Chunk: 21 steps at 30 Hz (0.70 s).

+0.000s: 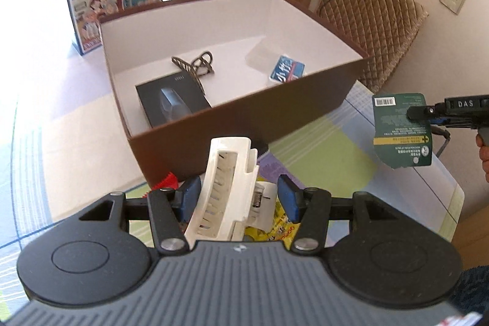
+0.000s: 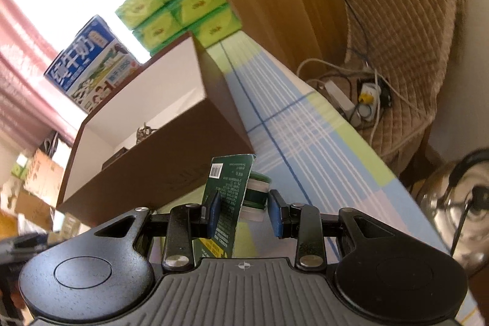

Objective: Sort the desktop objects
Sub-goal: 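Carry white clip with left gripper while right gripper carries green packet into brown box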

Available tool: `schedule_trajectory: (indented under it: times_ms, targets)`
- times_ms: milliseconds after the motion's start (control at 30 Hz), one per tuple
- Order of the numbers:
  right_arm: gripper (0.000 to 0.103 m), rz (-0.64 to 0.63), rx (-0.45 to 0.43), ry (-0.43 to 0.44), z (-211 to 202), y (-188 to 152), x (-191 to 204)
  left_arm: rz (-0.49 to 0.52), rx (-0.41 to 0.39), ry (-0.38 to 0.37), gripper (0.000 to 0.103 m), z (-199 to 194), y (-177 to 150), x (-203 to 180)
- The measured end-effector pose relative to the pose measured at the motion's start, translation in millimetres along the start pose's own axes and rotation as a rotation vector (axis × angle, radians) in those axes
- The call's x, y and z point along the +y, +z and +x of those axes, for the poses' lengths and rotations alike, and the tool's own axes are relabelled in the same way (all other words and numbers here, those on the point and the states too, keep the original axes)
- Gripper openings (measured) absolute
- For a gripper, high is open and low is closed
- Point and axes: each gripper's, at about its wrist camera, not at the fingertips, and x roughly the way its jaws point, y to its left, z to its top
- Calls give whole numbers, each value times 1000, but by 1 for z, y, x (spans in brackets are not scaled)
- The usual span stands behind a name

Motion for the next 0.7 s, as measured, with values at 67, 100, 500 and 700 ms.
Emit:
schedule_trajectory:
  times_ms: [67, 100, 500, 700]
  targets:
    - [30, -48, 2, -12, -2, 1, 7, 1, -11, 10, 50, -4, 2, -1]
    - [30, -75, 4, -19, -3, 2, 11, 1, -16, 14, 50, -6, 2, -1]
    - [30, -385, 17, -16, -12, 11, 57, 13, -71, 33, 50, -21, 17, -5]
    - [31, -481, 9, 10, -16, 21, 77, 16, -106, 42, 50, -27, 27, -4]
